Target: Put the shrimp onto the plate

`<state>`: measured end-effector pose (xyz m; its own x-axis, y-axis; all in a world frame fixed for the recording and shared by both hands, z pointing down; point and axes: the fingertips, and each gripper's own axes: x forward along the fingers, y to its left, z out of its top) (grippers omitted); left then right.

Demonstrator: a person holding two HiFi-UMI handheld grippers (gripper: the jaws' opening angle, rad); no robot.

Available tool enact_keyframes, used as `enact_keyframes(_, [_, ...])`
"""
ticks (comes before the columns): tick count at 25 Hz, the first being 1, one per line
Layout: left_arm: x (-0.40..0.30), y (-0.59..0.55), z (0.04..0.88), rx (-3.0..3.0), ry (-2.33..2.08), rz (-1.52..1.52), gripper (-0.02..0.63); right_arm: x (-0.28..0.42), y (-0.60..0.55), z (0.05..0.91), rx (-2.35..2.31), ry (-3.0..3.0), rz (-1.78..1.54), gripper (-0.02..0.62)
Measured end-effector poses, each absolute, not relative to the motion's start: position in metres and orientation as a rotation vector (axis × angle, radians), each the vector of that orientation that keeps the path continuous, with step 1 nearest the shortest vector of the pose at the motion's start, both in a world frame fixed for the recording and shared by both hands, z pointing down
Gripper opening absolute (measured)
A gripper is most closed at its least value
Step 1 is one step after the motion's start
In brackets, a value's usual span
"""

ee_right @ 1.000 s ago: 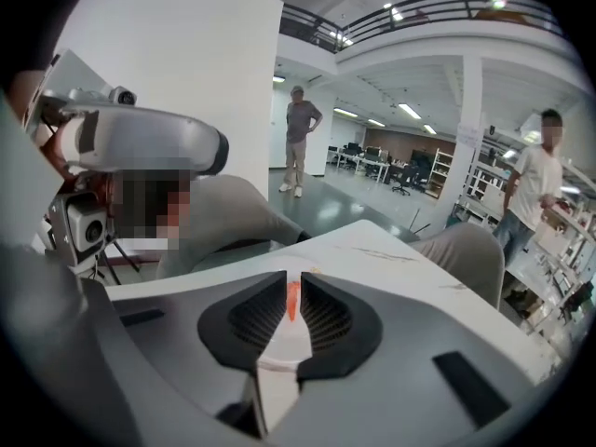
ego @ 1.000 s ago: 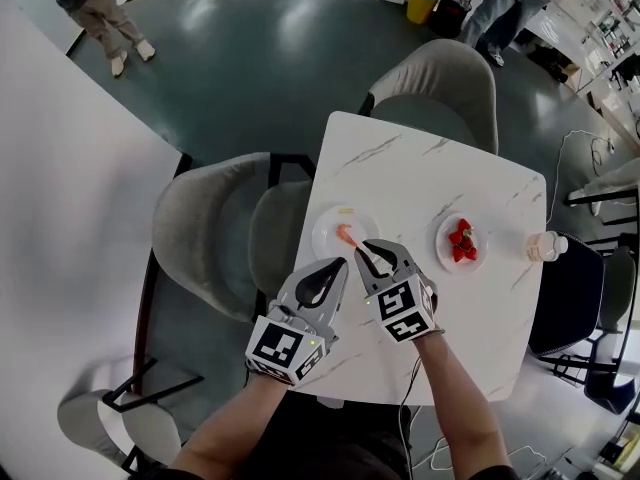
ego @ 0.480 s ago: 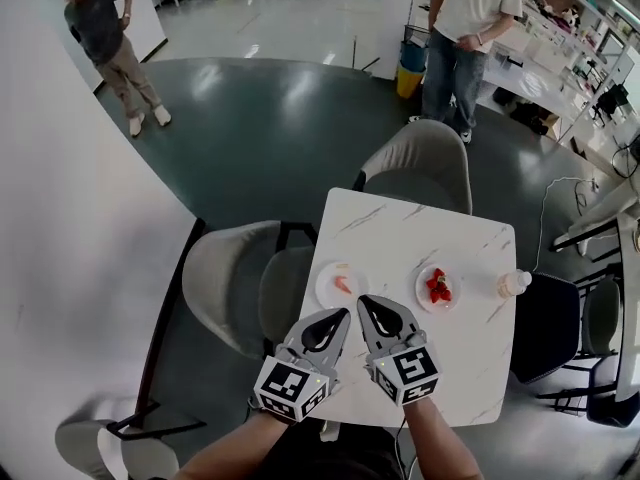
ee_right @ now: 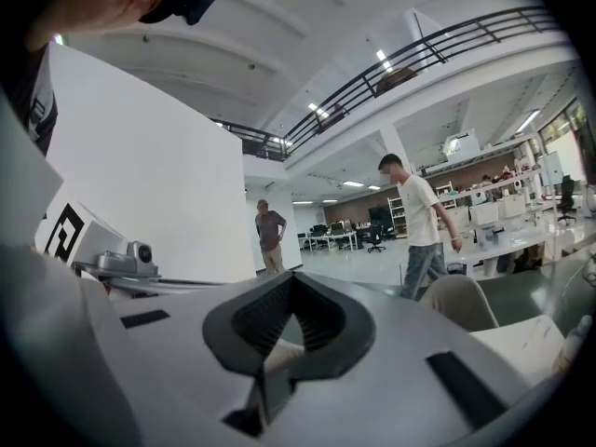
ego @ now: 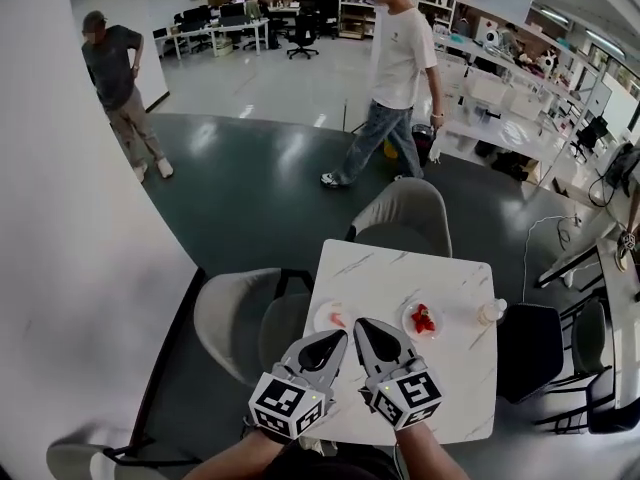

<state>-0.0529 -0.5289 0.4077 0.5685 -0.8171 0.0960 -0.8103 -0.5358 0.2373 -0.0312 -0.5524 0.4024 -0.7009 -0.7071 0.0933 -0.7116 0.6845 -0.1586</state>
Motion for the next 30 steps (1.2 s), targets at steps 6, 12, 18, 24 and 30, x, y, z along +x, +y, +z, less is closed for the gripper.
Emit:
enact_keyframes(6, [-0.052, -0.515, 0.370, 2.610, -1.349, -0.080, 0.009, -0.025, -0.541, 0.363, 1.261, -2.914, 0.239, 0.002])
enact_keyframes(12, [-0.050, -0.514, 0.349, 2.636, -1.353, -0.097, 0.009, -0.025, -0.538, 0.341, 1.268, -2.939, 0.193, 0.001])
enact_keyframes(18, [-0.047, -0.515, 0.340, 2.652, -1.358, -0.128, 0.009, -0.026, -0.536, 0.336, 1.253, -2.947, 0.170, 0.000])
enact_keyframes(24, [-0.047, -0.515, 0.342, 2.644, -1.375, -0.139, 0.009, -0.026, -0.535, 0.336, 1.241, -2.945, 0.157, 0.000])
enact_keyframes(30, [-0.045, -0.520, 0.347, 2.630, -1.389, -0.142, 0.009, -0.021, -0.539, 0.341, 1.233, -2.945, 0.158, 0.000])
